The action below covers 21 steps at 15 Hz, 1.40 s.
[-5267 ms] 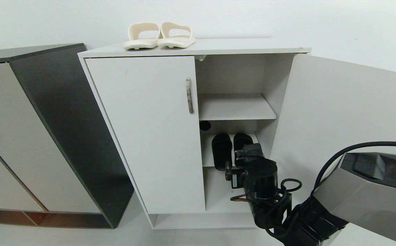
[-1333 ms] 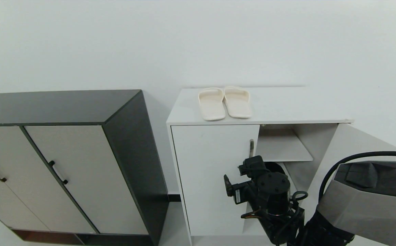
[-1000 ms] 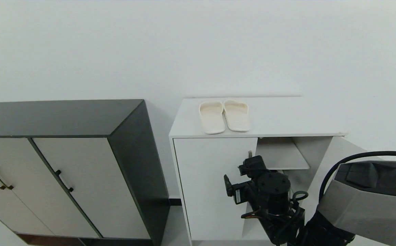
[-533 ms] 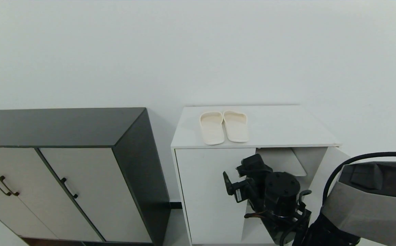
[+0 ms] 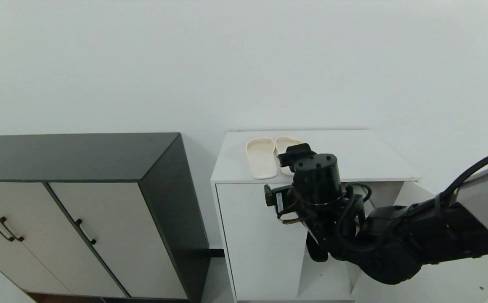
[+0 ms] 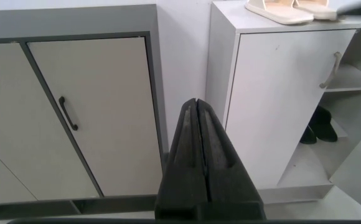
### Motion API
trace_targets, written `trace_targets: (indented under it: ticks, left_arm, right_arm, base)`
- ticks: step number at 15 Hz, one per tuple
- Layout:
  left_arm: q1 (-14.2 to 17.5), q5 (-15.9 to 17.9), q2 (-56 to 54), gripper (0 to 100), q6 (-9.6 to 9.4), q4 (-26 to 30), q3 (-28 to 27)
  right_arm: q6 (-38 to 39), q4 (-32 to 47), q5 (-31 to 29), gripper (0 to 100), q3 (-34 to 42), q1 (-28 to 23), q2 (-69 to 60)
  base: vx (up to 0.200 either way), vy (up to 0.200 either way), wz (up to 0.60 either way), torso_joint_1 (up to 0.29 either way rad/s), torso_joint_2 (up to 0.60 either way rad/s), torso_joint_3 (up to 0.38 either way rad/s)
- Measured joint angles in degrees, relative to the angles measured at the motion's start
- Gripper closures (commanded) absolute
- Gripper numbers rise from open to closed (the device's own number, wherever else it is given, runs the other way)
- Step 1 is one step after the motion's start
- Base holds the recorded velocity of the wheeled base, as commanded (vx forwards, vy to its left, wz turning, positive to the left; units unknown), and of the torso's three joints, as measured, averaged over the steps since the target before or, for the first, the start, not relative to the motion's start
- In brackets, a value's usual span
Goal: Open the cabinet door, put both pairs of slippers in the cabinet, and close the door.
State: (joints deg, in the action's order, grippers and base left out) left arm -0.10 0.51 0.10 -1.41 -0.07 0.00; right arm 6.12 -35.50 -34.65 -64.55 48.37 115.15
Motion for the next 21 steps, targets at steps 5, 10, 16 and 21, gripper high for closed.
trace_targets:
  ticks: [5, 10, 16, 21]
  left_arm:
    - [0.0, 0.1, 0.0, 100, 0.09, 0.0, 0.0]
    - [0.0, 0.1, 0.0, 100, 0.07, 0.0, 0.0]
    - [0.0, 0.1, 0.0, 100, 0.22, 0.0, 0.0]
    - [0.0, 0.1, 0.0, 100, 0.46, 0.0, 0.0]
  right_arm:
    - [2.9, 1.8, -1.9, 0, -4.2, 0.4, -1.5]
    - [3.4, 1.7, -2.0, 0, -4.1, 0.2, -0.9]
    - [3.4, 1.7, -1.4, 0, -5.7, 0.2, 2.0]
    - [3.8, 2.9, -1.1, 0, -8.6, -0.9, 5.5]
  base:
    - [0.08, 0.0, 0.0, 0.001, 0.0, -0.001]
    - [0.2, 0.0, 0.0, 0.006, 0.0, 0.003]
    - [0.167, 0.0, 0.0, 0.004, 0.0, 0.0]
    - [0.0, 0.0, 0.0, 0.0, 0.0, 0.0]
